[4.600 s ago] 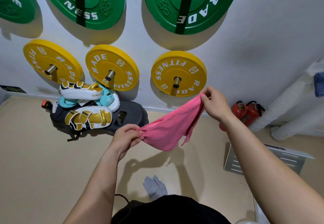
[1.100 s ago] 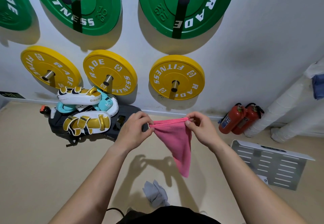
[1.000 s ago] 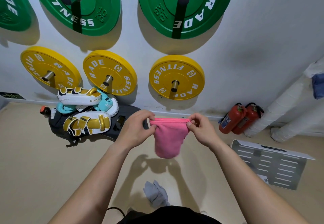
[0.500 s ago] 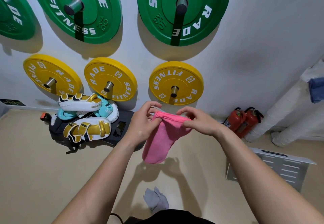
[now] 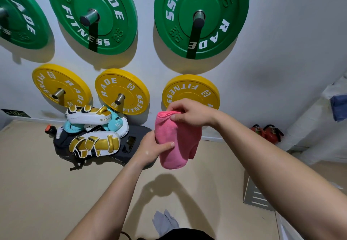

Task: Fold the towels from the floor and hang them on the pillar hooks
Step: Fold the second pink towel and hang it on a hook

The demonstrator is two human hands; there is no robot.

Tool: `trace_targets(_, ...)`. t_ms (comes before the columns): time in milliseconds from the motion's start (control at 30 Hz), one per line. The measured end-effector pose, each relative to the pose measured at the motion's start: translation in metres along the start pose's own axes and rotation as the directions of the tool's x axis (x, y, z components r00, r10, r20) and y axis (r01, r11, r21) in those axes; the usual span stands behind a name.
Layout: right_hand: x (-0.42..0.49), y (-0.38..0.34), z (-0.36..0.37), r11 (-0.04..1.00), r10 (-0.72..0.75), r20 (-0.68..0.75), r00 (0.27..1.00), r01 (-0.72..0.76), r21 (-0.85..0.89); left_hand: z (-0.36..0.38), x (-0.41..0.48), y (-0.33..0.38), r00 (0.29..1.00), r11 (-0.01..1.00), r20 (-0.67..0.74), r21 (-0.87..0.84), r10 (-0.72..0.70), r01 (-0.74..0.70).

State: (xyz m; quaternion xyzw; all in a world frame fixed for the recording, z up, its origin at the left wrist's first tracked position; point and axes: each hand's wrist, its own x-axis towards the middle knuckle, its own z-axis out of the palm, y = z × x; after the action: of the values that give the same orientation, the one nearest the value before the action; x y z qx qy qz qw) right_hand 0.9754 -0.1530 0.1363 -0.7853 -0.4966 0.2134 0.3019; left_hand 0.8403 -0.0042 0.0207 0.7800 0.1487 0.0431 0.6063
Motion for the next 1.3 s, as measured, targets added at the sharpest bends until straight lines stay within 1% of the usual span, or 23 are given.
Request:
trace_targets(100,0.005,-0.003,-0.018,1.000,-0.002,-0.076,0.997,0.000,-0.025,0.004,0.000,-0.019,0.998,0.998,-0.031,-0.022,-0.060,0.060)
trace_targets(167,0.005,0.000,-0.030,0.998,-0.005,-0.178,0.984,-0.007,-0.064,0.004,-0.002,-0.029,0.996,0.996,-0.022,0.006,-0.083,0.084)
trace_targets(233,0.002,0.008,-0.040,0.994,0.008,-0.300,0.954,-0.040,-0.101,0.003,-0.005,-0.036,0.993,0.993,-0.004,0.001,-0.116,0.116)
trace_targets(333,-0.003,0.025,-0.047,0.966,0.067,-0.432,0.899,-0.167,-0.198,-0.001,-0.009,-0.043,0.987,0.986,0.031,-0.052,-0.159,0.160)
trace_targets(400,-0.008,0.039,-0.047,0.923,0.127,-0.478,0.869,-0.281,-0.265,-0.009,-0.009,-0.050,0.982,0.979,0.054,-0.084,-0.181,0.185)
trace_targets(433,-0.011,0.047,-0.046,0.905,0.165,-0.501,0.850,-0.332,-0.266,-0.014,-0.010,-0.054,0.980,0.974,0.063,-0.111,-0.190,0.196)
trace_targets(500,-0.018,0.059,-0.045,0.889,0.226,-0.548,0.805,-0.401,-0.223,-0.023,-0.009,-0.062,0.976,0.956,0.033,-0.192,-0.217,0.220)
trace_targets(533,-0.023,0.064,-0.044,0.888,0.254,-0.566,0.784,-0.421,-0.184,-0.027,-0.009,-0.063,0.971,0.936,0.008,-0.266,-0.239,0.232)
trace_targets(600,-0.030,0.073,-0.038,0.891,0.308,-0.592,0.745,-0.444,-0.095,-0.031,-0.010,-0.057,0.965,0.861,-0.016,-0.456,-0.262,0.226)
trace_targets(667,-0.036,0.080,-0.028,0.893,0.354,-0.625,0.696,-0.451,0.004,-0.028,-0.008,-0.045,0.957,0.777,-0.038,-0.594,-0.287,0.209)
trace_targets(733,-0.039,0.082,-0.017,0.897,0.382,-0.653,0.653,-0.431,0.094,-0.023,-0.001,-0.035,0.935,0.730,-0.125,-0.662,-0.332,0.170)
trace_targets(767,-0.040,0.082,-0.013,0.901,0.391,-0.663,0.639,-0.413,0.133,-0.019,0.002,-0.029,0.915,0.732,-0.187,-0.664,-0.358,0.151)
trace_targets(800,-0.041,0.079,-0.009,0.904,0.399,-0.669,0.628,-0.392,0.171,-0.015,0.005,-0.023,0.885,0.772,-0.268,-0.619,-0.381,0.145)
trace_targets(867,-0.040,0.072,-0.003,0.907,0.414,-0.673,0.613,-0.341,0.247,-0.003,0.010,-0.011,0.808,0.880,-0.438,-0.433,-0.394,0.194)
trace_targets(933,-0.038,0.064,0.000,0.914,0.405,-0.694,0.595,-0.269,0.302,0.010,0.008,0.001,0.753,0.934,-0.556,-0.264,-0.352,0.242)
trace_targets(1000,-0.038,0.058,0.000,0.924,0.383,-0.732,0.563,-0.233,0.304,0.018,0.006,0.003,0.734,0.961,-0.622,-0.136,-0.271,0.240)
trace_targets(1100,-0.041,0.058,-0.002,0.932,0.353,-0.773,0.527,-0.273,0.240,0.017,0.008,-0.014,0.758,0.971,-0.633,0.042,-0.157,0.236)
trace_targets(1167,-0.042,0.067,0.000,0.922,0.347,-0.783,0.516,-0.341,0.184,0.009,0.013,-0.024,0.762,0.967,-0.631,0.068,-0.148,0.244)
trace_targets(1200,-0.043,0.073,0.003,0.911,0.354,-0.785,0.509,-0.377,0.167,0.006,0.016,-0.026,0.758,0.967,-0.633,0.054,-0.159,0.248)
trace_targets(1300,-0.047,0.089,0.017,0.876,0.417,-0.769,0.485,-0.440,0.197,-0.004,0.025,-0.025,0.739,0.967,-0.632,-0.072,-0.235,0.246)
